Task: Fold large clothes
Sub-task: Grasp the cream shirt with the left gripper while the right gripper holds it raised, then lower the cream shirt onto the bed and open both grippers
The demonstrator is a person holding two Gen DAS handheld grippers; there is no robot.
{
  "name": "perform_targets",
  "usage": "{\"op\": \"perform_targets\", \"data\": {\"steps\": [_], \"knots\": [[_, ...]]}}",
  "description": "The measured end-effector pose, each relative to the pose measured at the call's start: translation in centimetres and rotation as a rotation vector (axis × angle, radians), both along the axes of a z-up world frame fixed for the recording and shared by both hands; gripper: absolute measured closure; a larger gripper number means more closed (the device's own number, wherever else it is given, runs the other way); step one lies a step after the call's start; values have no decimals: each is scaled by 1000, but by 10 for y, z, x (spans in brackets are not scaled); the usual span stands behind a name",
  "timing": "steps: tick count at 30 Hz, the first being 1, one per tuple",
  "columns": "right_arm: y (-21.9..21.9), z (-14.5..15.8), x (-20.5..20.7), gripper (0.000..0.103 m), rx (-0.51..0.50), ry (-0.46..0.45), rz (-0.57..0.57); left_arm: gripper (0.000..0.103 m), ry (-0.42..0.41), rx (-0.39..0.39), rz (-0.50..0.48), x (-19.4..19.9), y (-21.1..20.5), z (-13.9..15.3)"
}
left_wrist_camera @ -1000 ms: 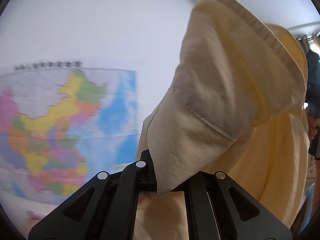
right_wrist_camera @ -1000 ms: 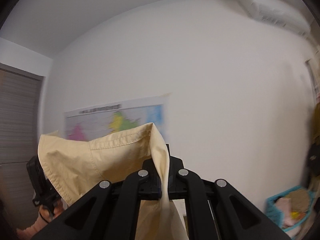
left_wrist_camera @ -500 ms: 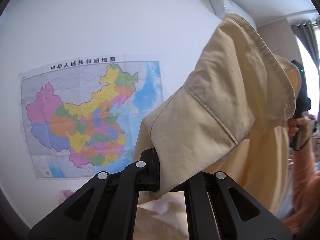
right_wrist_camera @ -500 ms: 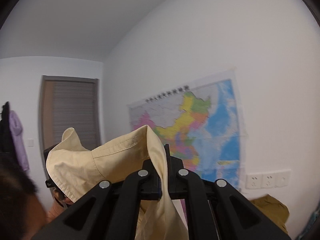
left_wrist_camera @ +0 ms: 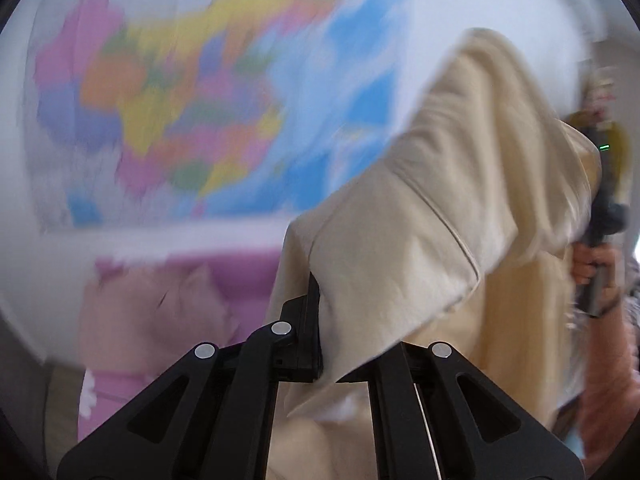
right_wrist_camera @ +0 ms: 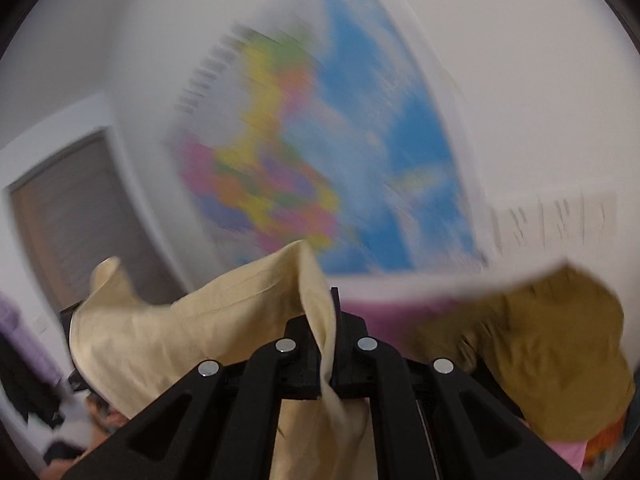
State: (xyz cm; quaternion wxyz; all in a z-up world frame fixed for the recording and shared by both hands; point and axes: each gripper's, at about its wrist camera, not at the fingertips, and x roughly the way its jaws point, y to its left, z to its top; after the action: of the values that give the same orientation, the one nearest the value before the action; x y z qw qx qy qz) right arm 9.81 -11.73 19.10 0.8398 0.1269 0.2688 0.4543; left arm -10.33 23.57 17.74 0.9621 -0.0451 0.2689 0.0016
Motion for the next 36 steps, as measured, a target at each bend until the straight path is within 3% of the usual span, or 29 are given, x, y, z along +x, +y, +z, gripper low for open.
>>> {"op": "perform_targets", "data": {"steps": [3, 7, 16, 19, 21, 23, 24, 26, 28, 30, 31, 33, 36], "knots": [[29, -48, 42, 100, -92, 84, -40, 100, 105, -81, 36, 53, 30, -37], [60, -92, 81, 100, -185, 150, -49, 100, 210, -103, 73, 104, 54, -77], [101, -152, 157, 99, -291, 305, -71, 99, 346, -142, 131, 167, 87, -131], [111, -178, 173, 95, -336, 350, -93, 98, 398, -136, 152, 188, 94, -151], [114, -191, 180, 85, -380, 353, -119, 96, 433, -133, 169, 200, 98, -166], [114, -202, 185, 82, -417, 361, -147, 86, 463, -122, 186, 210, 102, -178], [111, -206, 187, 81, -410, 371, -151, 79, 476, -120, 199, 213, 104, -183], [106, -206, 188, 74, -392, 386, -158, 46, 491, -145, 208, 215, 112, -186], [99, -199, 182, 68, -390, 359, -163, 45, 470, -165, 218, 211, 120, -182], [91, -185, 169, 49, -410, 295, -172, 41, 424, -175, 204, 199, 126, -169], [85, -174, 160, 45, -397, 262, -165, 35, 398, -173, 194, 189, 127, -161], [71, -154, 138, 42, -359, 218, -118, 32, 355, -138, 165, 171, 123, -149], [57, -132, 95, 28, -353, 138, -64, 26, 314, -78, 107, 139, 107, -132]]}}
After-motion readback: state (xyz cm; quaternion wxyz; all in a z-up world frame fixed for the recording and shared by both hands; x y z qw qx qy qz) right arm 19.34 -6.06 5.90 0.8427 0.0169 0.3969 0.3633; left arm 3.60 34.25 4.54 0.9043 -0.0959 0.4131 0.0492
